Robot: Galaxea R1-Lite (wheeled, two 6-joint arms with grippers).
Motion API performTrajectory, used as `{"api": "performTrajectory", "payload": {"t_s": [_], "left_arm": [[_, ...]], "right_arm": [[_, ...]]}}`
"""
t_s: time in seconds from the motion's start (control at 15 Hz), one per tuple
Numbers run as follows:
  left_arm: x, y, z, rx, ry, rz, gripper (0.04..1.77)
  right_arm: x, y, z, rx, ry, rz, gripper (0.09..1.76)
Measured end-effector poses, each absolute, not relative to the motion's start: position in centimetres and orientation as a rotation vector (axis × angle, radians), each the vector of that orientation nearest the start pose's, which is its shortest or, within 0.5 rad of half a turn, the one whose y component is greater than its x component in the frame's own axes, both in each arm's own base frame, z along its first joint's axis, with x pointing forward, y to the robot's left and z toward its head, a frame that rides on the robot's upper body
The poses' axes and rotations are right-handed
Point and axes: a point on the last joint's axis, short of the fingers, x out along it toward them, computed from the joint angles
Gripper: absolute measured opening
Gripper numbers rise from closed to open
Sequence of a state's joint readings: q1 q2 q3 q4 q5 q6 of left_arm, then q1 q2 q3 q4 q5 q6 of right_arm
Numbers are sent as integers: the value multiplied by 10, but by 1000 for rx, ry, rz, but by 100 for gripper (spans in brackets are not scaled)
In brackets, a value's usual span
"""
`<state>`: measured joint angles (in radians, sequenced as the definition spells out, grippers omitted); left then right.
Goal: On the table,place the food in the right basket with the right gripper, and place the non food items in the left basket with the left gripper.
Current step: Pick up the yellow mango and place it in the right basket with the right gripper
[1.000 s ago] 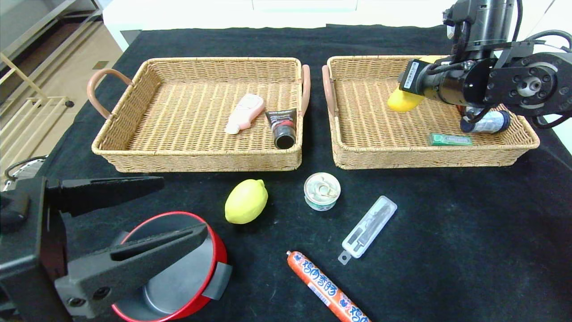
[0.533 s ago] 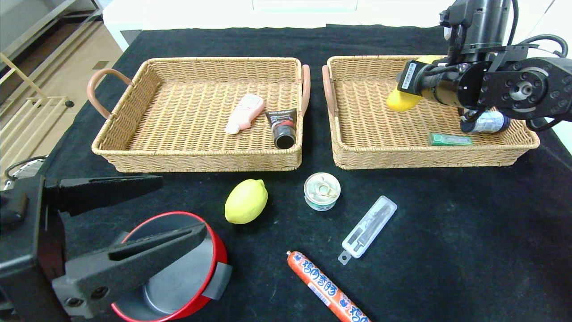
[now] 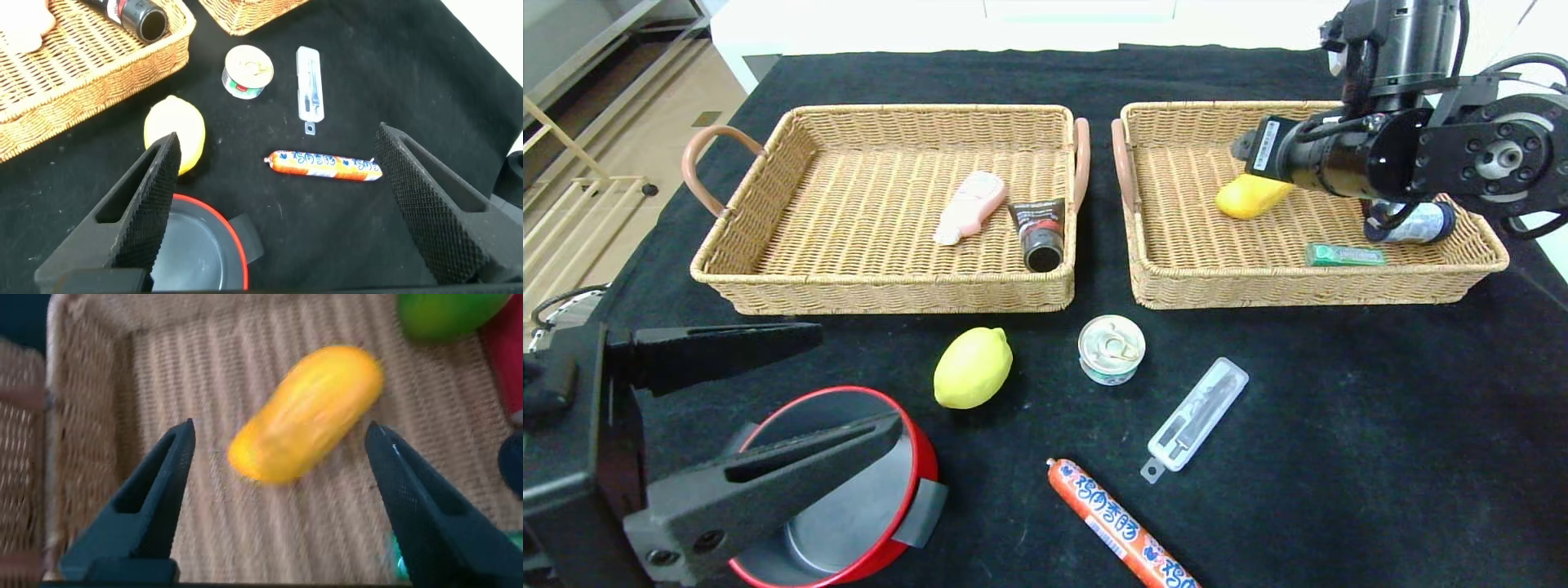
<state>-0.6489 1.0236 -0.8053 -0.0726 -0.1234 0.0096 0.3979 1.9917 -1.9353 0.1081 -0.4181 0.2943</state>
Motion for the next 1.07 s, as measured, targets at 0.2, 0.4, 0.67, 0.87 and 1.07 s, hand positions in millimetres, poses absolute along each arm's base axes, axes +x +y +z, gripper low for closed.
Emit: {"api": "performTrajectory", "payload": {"t_s": [0.2, 0.4, 0.67, 0.87, 1.07], "left_arm": [[103, -81, 278, 45, 134, -769, 172], [101, -79, 281, 43, 121, -764, 172], [97, -73, 285, 53, 87, -747, 172], [94, -70, 287, 52, 69, -744, 172], [90, -68, 290, 53, 48, -744, 172]], "right_arm": [[343, 170, 323, 192, 214, 33, 157], [303, 197, 318, 113, 316, 68, 162], [262, 226, 313, 47, 370, 53, 165], [246, 246, 308, 46, 376, 91, 167], [240, 266, 296, 58, 397, 110, 168]]}}
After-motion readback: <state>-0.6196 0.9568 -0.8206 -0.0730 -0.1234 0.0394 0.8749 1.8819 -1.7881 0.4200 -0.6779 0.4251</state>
